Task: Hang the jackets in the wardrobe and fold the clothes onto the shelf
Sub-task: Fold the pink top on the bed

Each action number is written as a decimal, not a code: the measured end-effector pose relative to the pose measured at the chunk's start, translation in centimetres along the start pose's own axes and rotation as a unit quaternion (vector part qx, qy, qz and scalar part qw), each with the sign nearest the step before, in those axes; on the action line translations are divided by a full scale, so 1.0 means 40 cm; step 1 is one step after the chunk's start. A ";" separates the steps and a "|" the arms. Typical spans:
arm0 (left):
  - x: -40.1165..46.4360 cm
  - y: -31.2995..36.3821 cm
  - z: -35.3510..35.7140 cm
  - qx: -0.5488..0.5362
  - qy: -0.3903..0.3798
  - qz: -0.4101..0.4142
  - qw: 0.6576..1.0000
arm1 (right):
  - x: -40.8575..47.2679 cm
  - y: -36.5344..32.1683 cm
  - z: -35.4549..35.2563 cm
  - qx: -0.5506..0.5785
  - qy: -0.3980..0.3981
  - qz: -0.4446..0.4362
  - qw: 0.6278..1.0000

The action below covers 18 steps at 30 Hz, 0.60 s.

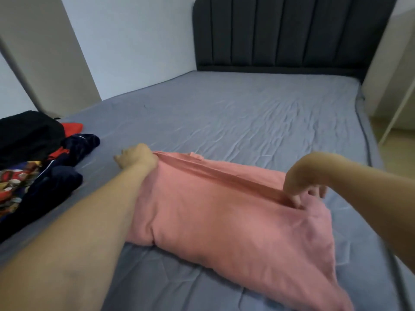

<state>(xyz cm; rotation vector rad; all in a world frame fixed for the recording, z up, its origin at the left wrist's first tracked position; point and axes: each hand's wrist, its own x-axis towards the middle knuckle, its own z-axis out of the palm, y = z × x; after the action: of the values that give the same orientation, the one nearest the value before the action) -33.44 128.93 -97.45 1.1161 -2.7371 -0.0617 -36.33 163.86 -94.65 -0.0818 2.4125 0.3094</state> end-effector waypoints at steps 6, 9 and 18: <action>0.106 0.034 0.096 -0.117 0.013 -0.096 0.988 | 0.126 0.087 -0.042 0.002 0.211 -0.046 0.976; 0.159 0.057 0.131 -0.195 0.011 -0.109 0.975 | 0.194 0.089 0.000 -0.015 0.296 -0.038 0.954; 0.227 0.060 0.239 -0.300 0.151 -0.042 0.941 | 0.321 0.060 0.094 -0.110 0.450 0.007 0.886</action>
<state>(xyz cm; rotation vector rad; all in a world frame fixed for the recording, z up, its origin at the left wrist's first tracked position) -43.23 124.03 -105.17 0.9578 -2.1664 -0.6322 -44.00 167.41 -105.27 -0.3843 3.2848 0.6674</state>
